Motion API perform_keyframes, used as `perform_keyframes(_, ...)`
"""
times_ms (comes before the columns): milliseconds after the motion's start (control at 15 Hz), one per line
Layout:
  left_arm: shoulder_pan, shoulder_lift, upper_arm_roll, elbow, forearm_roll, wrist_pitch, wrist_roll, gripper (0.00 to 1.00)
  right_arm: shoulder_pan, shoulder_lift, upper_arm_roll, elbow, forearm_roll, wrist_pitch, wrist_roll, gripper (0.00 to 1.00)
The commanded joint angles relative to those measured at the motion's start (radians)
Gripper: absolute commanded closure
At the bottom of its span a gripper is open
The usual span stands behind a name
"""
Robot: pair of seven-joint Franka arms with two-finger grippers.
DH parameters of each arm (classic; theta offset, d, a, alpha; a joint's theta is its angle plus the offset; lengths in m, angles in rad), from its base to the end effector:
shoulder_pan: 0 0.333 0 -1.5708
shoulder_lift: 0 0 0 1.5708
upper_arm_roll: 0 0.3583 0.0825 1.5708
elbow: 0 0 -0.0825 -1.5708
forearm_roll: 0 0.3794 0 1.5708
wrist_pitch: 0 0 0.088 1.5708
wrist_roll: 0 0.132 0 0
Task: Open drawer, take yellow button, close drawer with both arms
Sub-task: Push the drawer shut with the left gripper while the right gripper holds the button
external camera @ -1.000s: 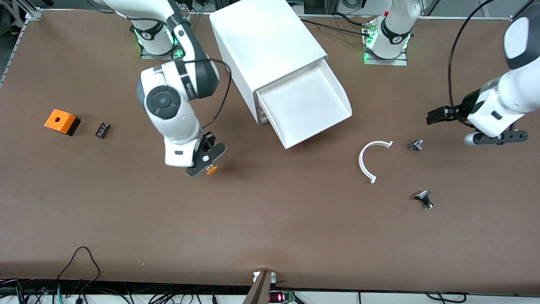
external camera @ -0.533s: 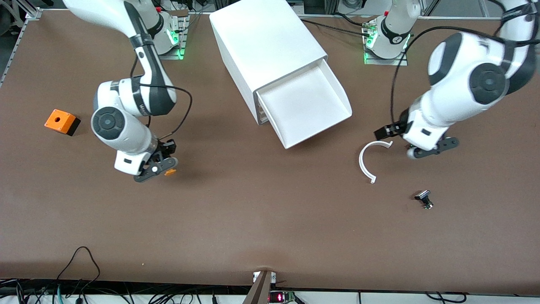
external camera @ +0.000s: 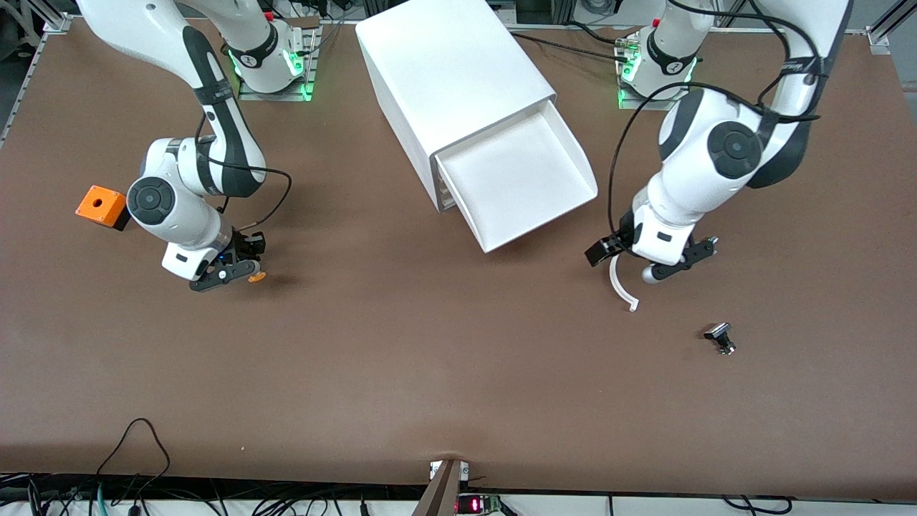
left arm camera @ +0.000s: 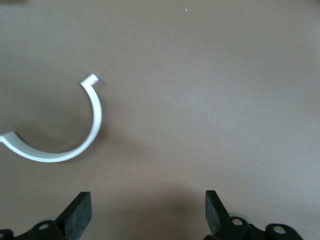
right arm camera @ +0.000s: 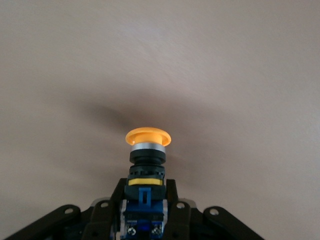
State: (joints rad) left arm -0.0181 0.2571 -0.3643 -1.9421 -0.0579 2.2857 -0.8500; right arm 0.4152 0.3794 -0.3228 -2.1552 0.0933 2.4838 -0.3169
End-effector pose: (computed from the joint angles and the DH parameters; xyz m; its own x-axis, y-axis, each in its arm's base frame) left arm 0.5830 -0.2243 0.3885 0.8692 0.4929 -0.0388 0.4921 -0.8549 0.1643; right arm 0.5737 0.0563 0.2452 0.9374 0.3455 -0.0443 0.3475 -0.9363 0.0516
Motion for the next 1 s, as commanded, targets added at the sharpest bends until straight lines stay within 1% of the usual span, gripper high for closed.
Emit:
perform_keyframes(0,-0.048,0.001,0.001,-0.04,0.01,0.058,-0.073,0.0,-0.062,-0.066,0.019,-0.092,-0.013,0.07,-0.011,0.65)
perform_keyframes(133,-0.06,-0.001,-0.005,-0.057,0.01,0.058,-0.077,0.0,-0.104,-0.073,0.019,-0.1,-0.015,0.07,-0.052,0.65)
perform_keyframes(200,-0.06,-0.002,-0.037,-0.058,0.009,0.048,-0.074,0.0,-0.133,-0.074,0.021,-0.103,-0.015,0.07,-0.082,0.65)
perform_keyframes(333,-0.06,-0.012,-0.071,-0.077,0.009,0.012,-0.077,0.0,-0.177,-0.083,0.021,-0.117,-0.015,0.07,-0.144,0.66)
perform_keyframes(400,-0.06,-0.013,-0.102,-0.078,0.007,-0.018,-0.078,0.0,-0.191,-0.083,0.021,-0.123,-0.015,0.07,-0.166,0.66)
perform_keyframes(667,-0.059,-0.027,-0.171,-0.08,-0.008,-0.119,-0.083,0.0,-0.22,-0.068,0.021,-0.137,-0.015,0.073,-0.185,0.66)
perform_keyframes(800,-0.059,-0.033,-0.217,-0.08,-0.049,-0.181,-0.083,0.0,-0.22,-0.042,0.021,-0.135,-0.015,0.096,-0.183,0.66)
perform_keyframes(933,-0.057,-0.039,-0.254,-0.08,-0.121,-0.245,-0.083,0.0,-0.22,-0.024,0.022,-0.135,-0.014,0.107,-0.182,0.66)
